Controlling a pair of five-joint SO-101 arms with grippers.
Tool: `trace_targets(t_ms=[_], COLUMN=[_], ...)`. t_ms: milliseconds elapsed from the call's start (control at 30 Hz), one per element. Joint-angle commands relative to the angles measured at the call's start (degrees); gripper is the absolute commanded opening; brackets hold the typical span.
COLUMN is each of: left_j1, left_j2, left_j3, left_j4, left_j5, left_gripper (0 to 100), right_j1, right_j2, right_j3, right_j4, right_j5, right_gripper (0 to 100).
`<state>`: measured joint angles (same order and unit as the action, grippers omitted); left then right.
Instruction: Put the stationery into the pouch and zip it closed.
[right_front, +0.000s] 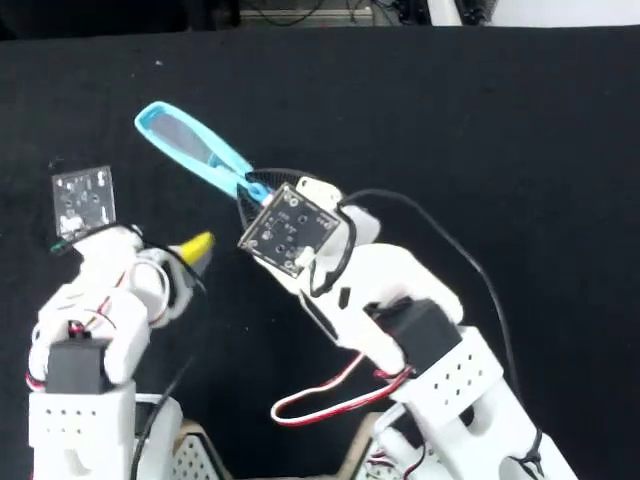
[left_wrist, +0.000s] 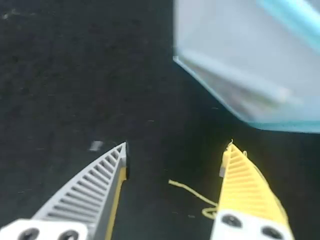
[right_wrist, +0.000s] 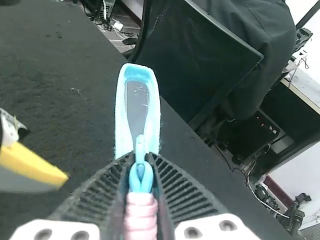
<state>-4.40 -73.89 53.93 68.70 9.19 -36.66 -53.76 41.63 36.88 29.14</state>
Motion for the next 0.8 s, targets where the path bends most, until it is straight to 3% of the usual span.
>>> trace_targets(t_ms=[0,200,433,633,767], left_j1=[6.81,9.45,19.30,18.15,15.60], left_j2=[-3.96,-9.93,-18.29,-18.99,-18.99], left_j3=[-1.54,4.88,10.24,16.31,19.30], left_j4=[-1.05,-9.23,-12.40,-26.73,-32.18], left_j5=[4.75,4.84,4.66,4.57,4.75], left_gripper=[30,30,30,22,22], right_j1=[0.79,0.79,0.79,0.79,0.79], right_j2=[0.04,-0.22,-0.31,-0.31,-0.31], right_j3=[-2.68,-2.68,-2.77,-2.77,-2.77], right_j4=[-2.29,-2.29,-2.29,-2.29,-2.29], right_j5=[0.62,0.62,0.62,0.62,0.62], right_gripper=[1.1,1.1,1.1,1.1,1.1])
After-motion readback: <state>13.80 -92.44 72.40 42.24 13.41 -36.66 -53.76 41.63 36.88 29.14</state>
